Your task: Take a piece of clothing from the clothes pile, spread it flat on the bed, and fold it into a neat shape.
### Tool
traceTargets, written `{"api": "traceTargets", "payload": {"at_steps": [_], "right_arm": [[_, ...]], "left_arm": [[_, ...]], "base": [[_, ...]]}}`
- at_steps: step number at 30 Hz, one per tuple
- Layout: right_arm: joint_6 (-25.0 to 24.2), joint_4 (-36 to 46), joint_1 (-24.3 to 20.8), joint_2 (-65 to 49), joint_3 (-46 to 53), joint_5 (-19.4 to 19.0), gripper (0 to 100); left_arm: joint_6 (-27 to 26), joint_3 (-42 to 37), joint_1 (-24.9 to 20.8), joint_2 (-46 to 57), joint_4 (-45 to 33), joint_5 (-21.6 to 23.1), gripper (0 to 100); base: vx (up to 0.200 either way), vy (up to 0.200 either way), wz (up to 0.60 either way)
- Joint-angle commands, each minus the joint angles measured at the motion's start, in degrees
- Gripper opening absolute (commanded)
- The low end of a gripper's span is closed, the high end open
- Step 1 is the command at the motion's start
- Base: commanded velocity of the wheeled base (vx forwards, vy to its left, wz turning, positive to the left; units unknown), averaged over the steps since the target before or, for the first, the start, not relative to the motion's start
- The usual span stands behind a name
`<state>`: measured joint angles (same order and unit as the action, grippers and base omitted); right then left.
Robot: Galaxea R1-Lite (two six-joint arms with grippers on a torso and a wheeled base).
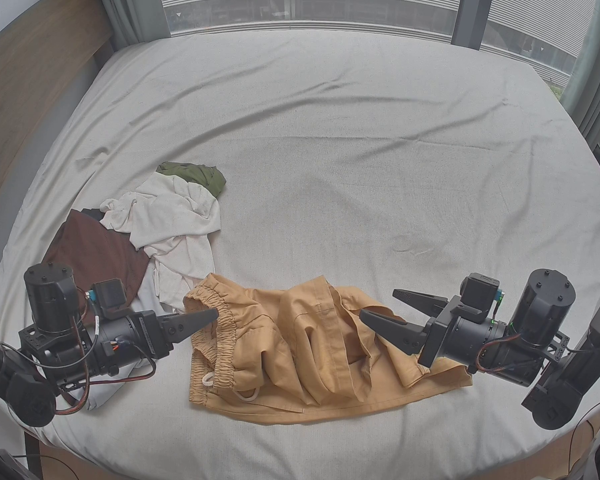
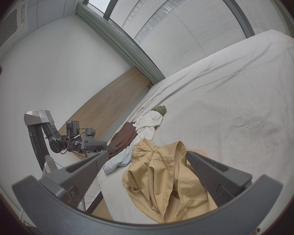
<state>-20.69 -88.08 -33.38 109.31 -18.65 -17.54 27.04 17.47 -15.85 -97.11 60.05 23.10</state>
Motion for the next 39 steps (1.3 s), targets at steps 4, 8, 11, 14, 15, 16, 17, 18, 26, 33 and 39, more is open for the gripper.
{"api": "traceTargets", "payload": {"at_steps": [4, 8, 11, 14, 15, 16, 17, 18, 26, 33, 39], "right_arm": [[0.0, 0.0, 0.2, 0.5, -0.2, 0.0, 100], [0.0, 0.0, 0.2, 0.7, -0.2, -0.1, 100], [0.0, -0.1, 0.2, 1.3, -0.2, 0.0, 100], [0.0, -0.1, 0.2, 1.4, -0.2, 0.0, 100], [0.0, -0.1, 0.2, 1.4, -0.2, 0.0, 100], [0.0, -0.1, 0.2, 1.4, -0.2, 0.0, 100], [0.0, -0.1, 0.2, 1.4, -0.2, 0.0, 100], [0.0, -0.1, 0.4, 1.4, -0.2, 0.0, 100], [0.0, -0.1, 0.5, 1.3, -0.2, -0.1, 100], [0.0, -0.1, 0.5, 1.3, -0.2, -0.1, 100], [0.0, -0.1, 0.5, 1.3, -0.3, -0.1, 100]], "left_arm": [[0.4, -0.2, -0.3, -6.8, 3.8, -0.1, 100], [0.5, -0.8, -1.4, -11.2, 7.7, -0.2, 100], [1.4, -1.0, -2.5, -14.4, 12.8, -0.7, 100], [2.1, -2.2, -2.9, -17.5, 18.3, -0.8, 100], [2.3, -2.5, -2.9, -19.1, 20.9, -0.9, 100], [2.4, -2.6, -2.8, -20.2, 22.5, -0.9, 100], [2.4, -2.6, -2.8, -20.8, 23.2, -1.0, 100], [2.4, -2.7, -2.9, -22.4, 25.4, -1.3, 100], [4.7, -0.9, -3.9, -26.0, 28.7, -2.4, 100], [9.7, 0.5, -7.3, -25.7, 28.9, -2.4, 100], [13.2, 0.5, -7.6, -23.0, 28.9, -2.3, 100]], "base": [[0.0, 0.0, 0.0], [0.0, 0.0, 0.0], [0.0, 0.0, 0.0], [0.0, 0.0, 0.0], [0.0, 0.0, 0.0], [0.0, 0.0, 0.0], [0.0, 0.0, 0.0], [0.0, 0.0, 0.0], [0.0, 0.0, 0.0], [0.0, 0.0, 0.0], [0.0, 0.0, 0.0]]}}
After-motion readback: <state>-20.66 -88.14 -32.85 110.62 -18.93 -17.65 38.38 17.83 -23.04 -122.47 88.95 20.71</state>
